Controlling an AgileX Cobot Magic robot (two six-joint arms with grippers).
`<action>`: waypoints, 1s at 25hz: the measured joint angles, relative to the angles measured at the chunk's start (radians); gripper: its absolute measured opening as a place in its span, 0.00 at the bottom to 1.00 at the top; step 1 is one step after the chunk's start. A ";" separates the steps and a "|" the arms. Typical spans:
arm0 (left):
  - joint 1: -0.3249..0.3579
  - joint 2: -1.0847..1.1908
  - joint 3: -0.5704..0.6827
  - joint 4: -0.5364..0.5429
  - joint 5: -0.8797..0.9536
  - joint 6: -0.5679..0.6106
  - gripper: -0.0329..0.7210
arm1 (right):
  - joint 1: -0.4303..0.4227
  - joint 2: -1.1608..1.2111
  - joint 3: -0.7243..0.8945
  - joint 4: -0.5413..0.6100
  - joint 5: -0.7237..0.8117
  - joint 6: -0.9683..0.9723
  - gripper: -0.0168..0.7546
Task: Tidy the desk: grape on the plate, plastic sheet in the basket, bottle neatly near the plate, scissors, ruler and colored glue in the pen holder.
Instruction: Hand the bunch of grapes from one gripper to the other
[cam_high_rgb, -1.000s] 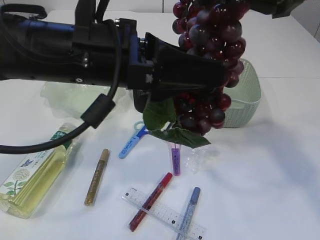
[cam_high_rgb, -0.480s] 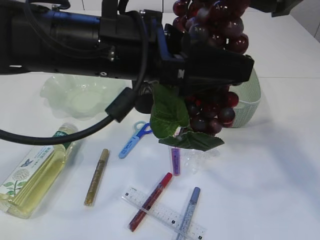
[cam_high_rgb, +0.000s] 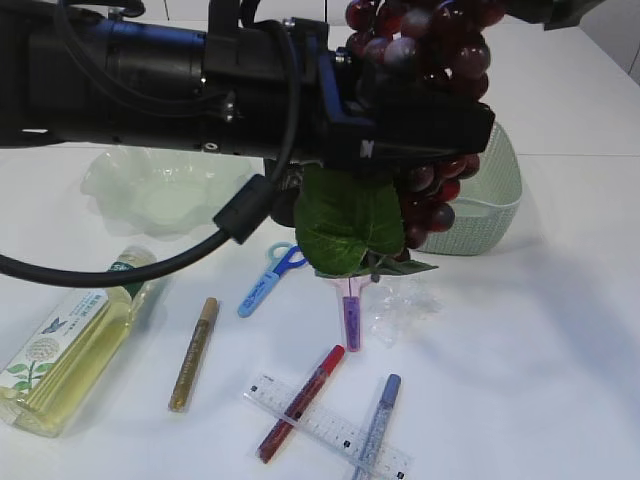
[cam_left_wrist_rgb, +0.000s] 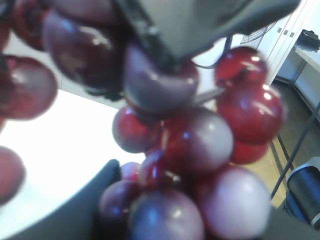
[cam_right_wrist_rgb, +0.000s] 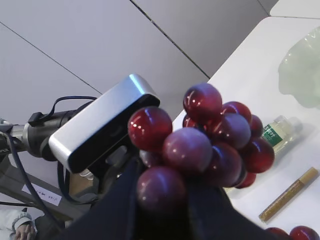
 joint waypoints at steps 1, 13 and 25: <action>0.000 0.000 0.000 0.000 0.006 0.000 0.46 | 0.000 0.000 0.000 0.000 -0.002 -0.002 0.22; 0.000 0.000 0.000 0.000 0.051 0.000 0.24 | 0.000 0.000 0.000 0.008 -0.002 -0.006 0.22; 0.000 0.000 0.000 0.000 0.079 0.000 0.23 | 0.000 0.000 0.000 0.012 0.005 -0.006 0.29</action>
